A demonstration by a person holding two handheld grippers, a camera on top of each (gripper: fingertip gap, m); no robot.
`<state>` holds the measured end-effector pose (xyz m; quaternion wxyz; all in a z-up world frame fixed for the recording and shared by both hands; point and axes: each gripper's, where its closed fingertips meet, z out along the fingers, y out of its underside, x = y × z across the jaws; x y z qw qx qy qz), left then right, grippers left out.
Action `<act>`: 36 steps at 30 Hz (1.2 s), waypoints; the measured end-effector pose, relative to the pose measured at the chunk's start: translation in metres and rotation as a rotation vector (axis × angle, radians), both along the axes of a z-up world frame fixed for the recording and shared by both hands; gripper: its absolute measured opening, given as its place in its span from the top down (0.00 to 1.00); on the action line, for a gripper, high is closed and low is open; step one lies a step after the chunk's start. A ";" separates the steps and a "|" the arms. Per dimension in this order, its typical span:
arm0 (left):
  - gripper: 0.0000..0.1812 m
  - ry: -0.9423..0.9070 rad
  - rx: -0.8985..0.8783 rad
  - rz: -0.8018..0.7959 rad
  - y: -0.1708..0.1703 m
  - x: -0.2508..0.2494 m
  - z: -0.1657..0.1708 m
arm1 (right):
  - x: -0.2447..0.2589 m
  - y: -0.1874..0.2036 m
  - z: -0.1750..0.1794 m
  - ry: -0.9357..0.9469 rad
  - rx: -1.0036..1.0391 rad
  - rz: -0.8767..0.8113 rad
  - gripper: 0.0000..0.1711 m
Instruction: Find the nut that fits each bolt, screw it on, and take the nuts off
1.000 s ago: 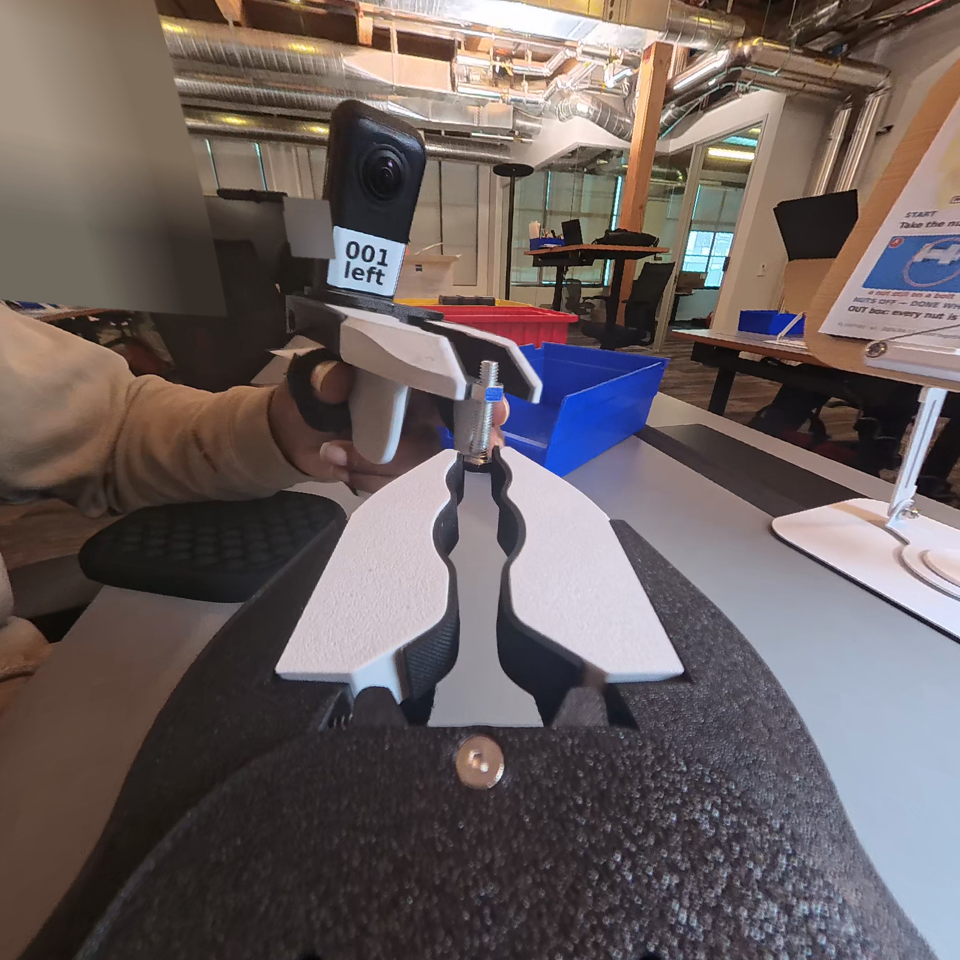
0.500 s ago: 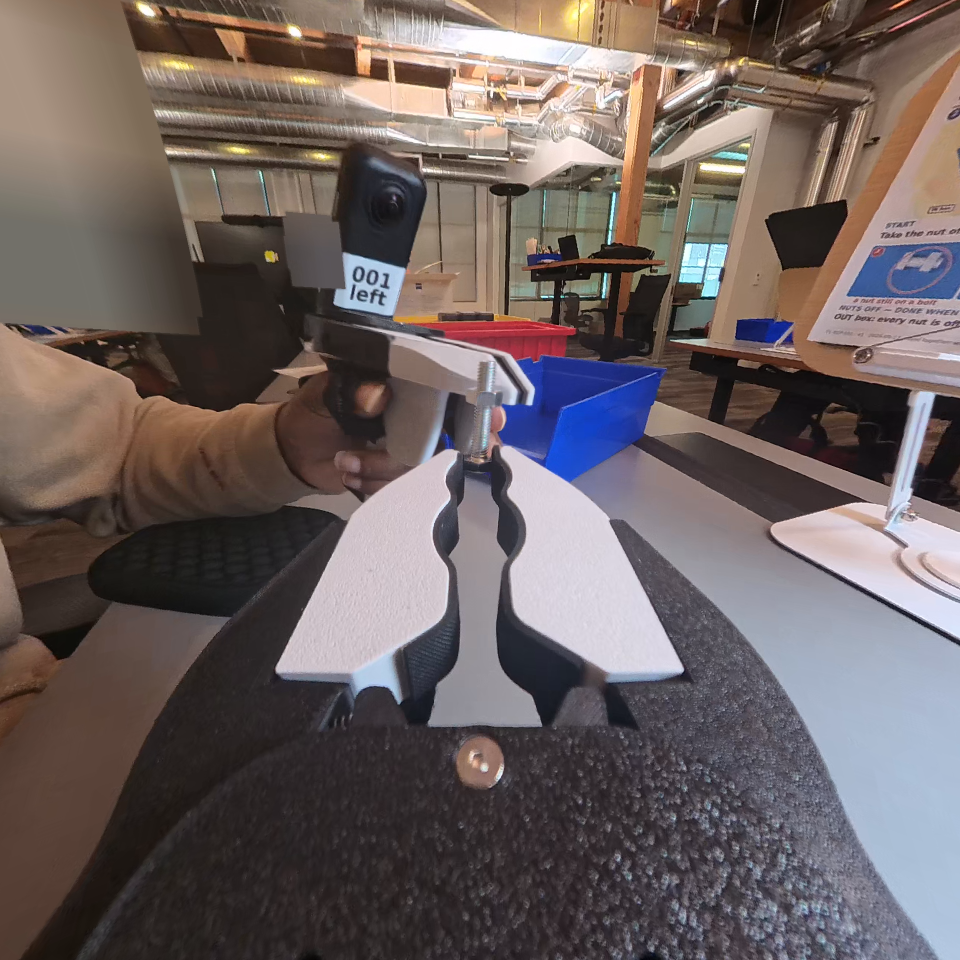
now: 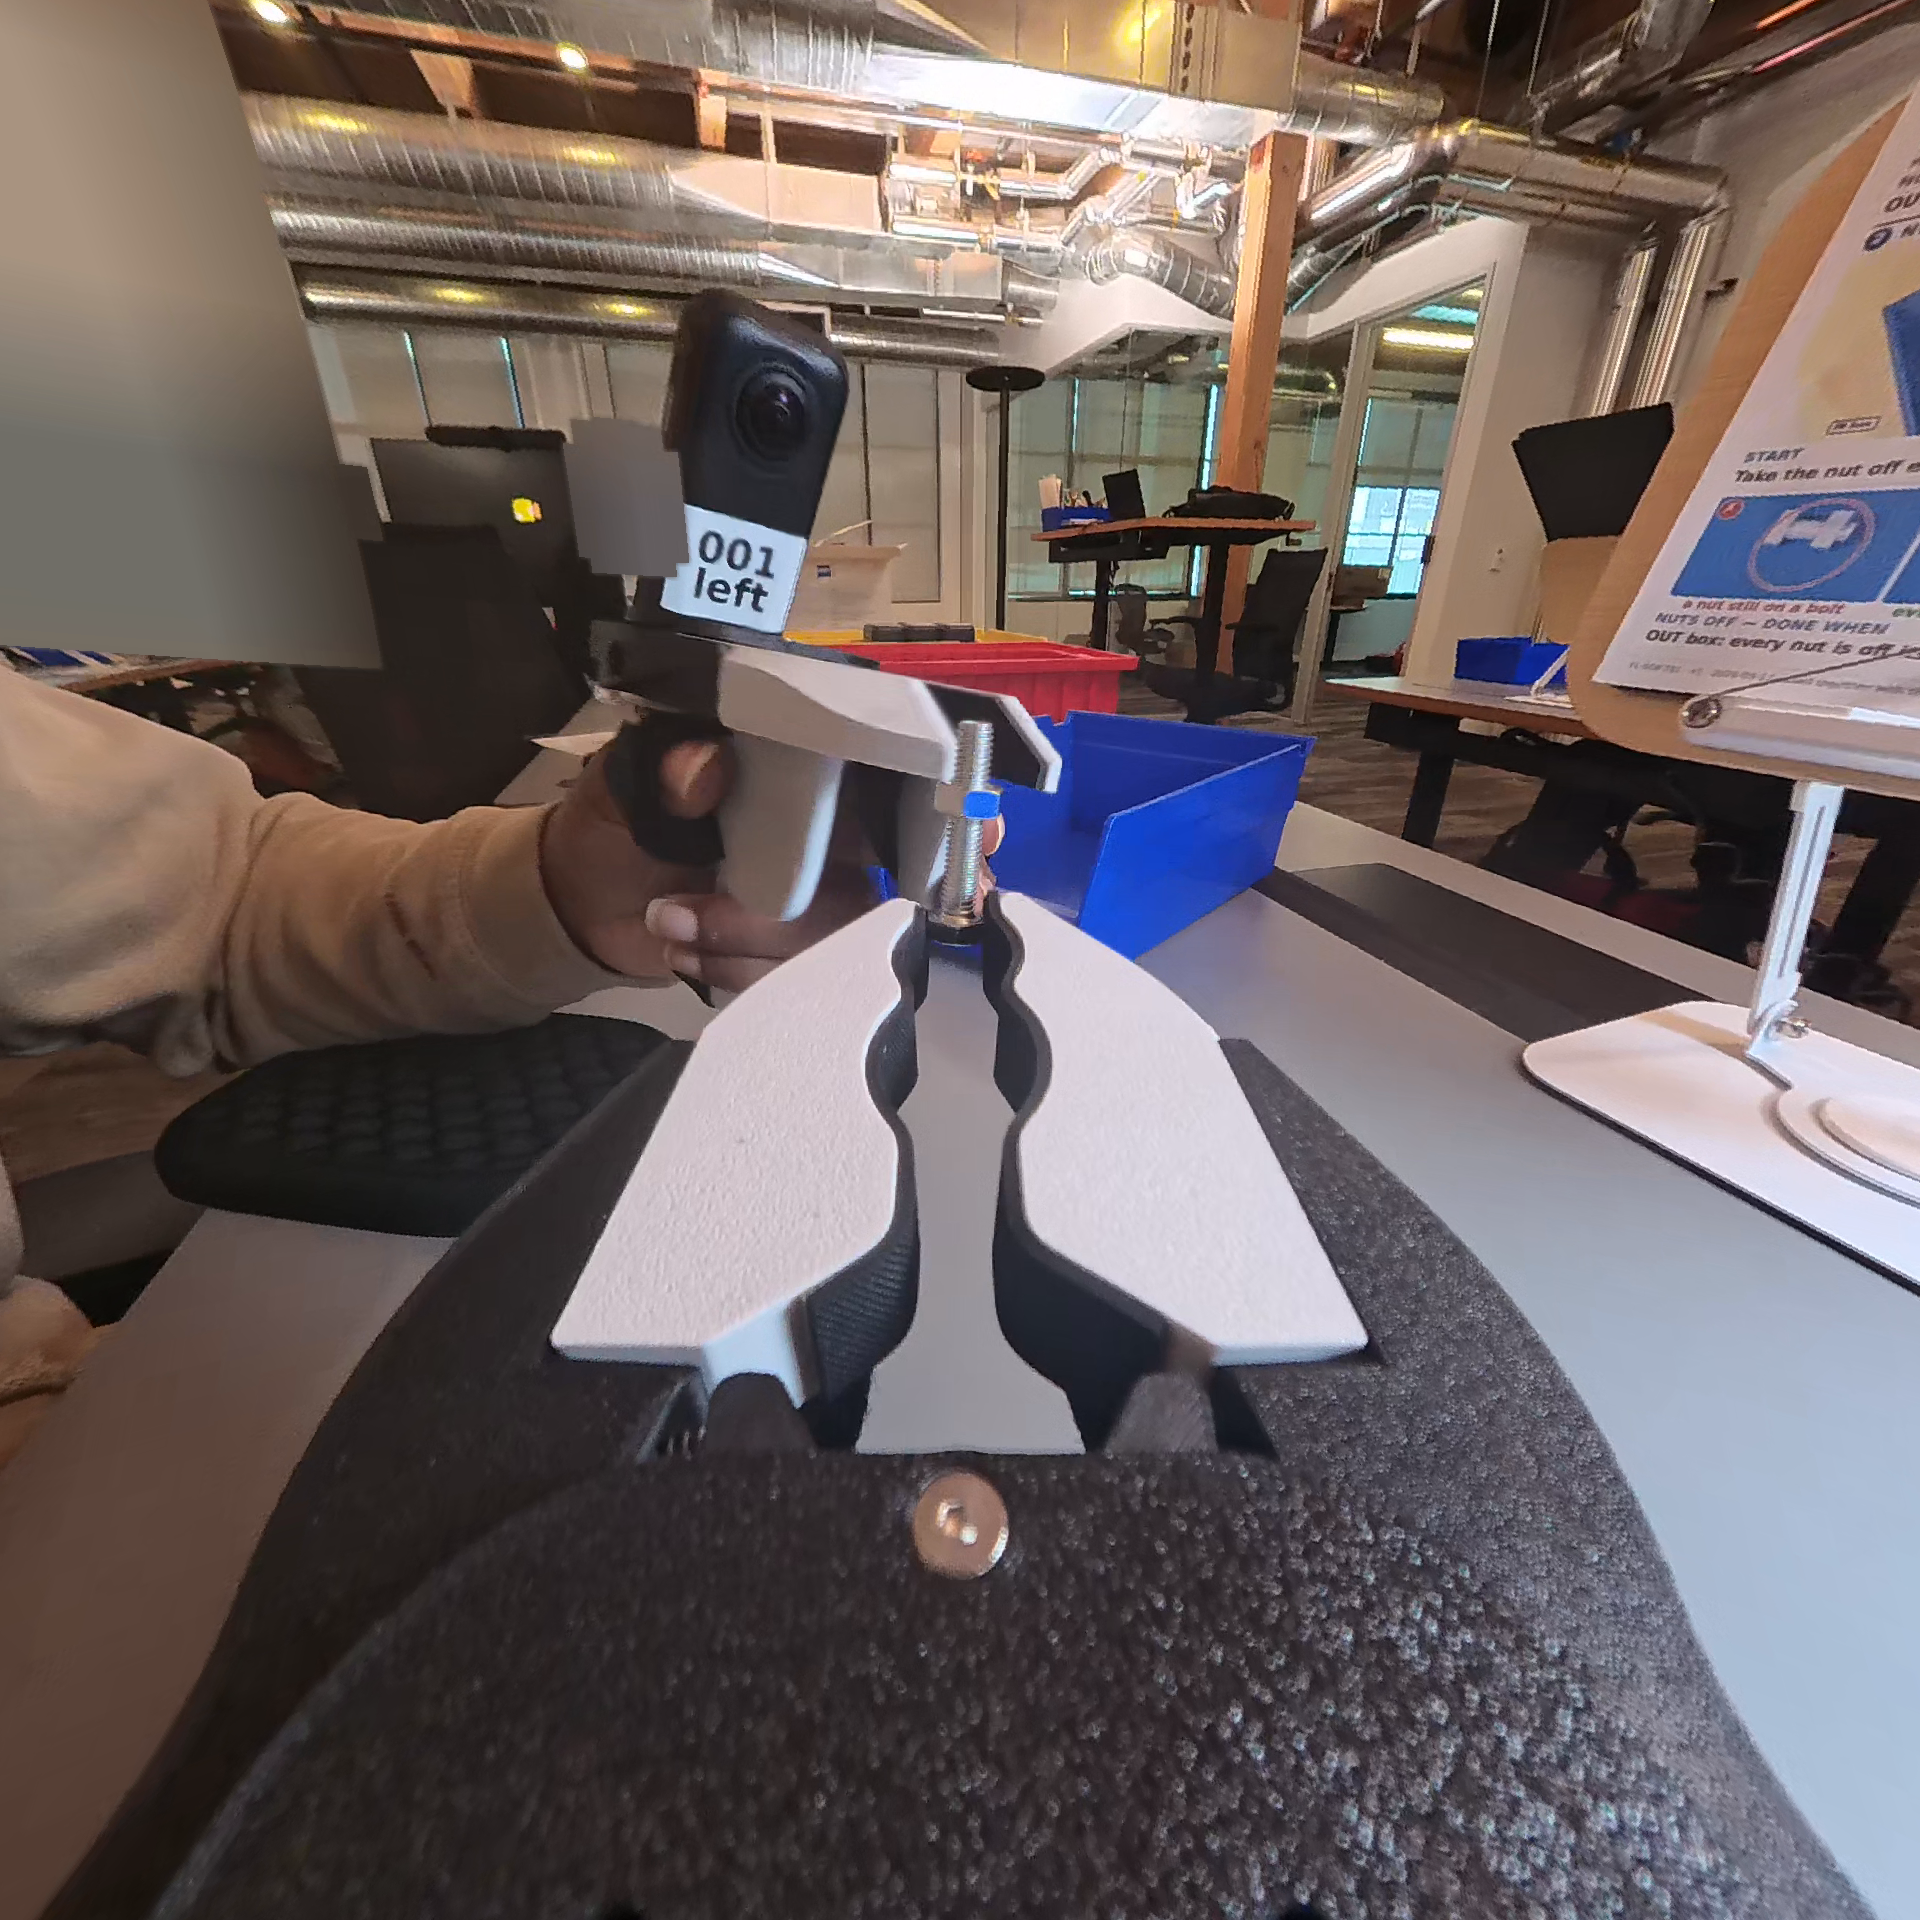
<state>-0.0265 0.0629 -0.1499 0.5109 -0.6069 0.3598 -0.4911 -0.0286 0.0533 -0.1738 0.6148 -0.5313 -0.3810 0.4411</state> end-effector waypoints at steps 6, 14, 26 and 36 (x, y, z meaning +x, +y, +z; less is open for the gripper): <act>0.87 0.045 0.047 -0.004 -0.006 0.007 -0.004 | -0.002 -0.002 -0.001 -0.011 0.002 0.002 0.94; 0.85 0.017 0.035 -0.025 -0.009 0.008 -0.001 | -0.002 0.000 -0.001 -0.008 -0.001 -0.004 0.94; 0.85 0.023 0.022 -0.023 -0.008 0.008 -0.003 | -0.001 0.001 0.000 -0.006 -0.005 -0.007 0.94; 0.93 0.041 0.010 0.042 0.005 0.000 -0.005 | 0.002 0.002 0.002 0.003 -0.004 -0.012 0.94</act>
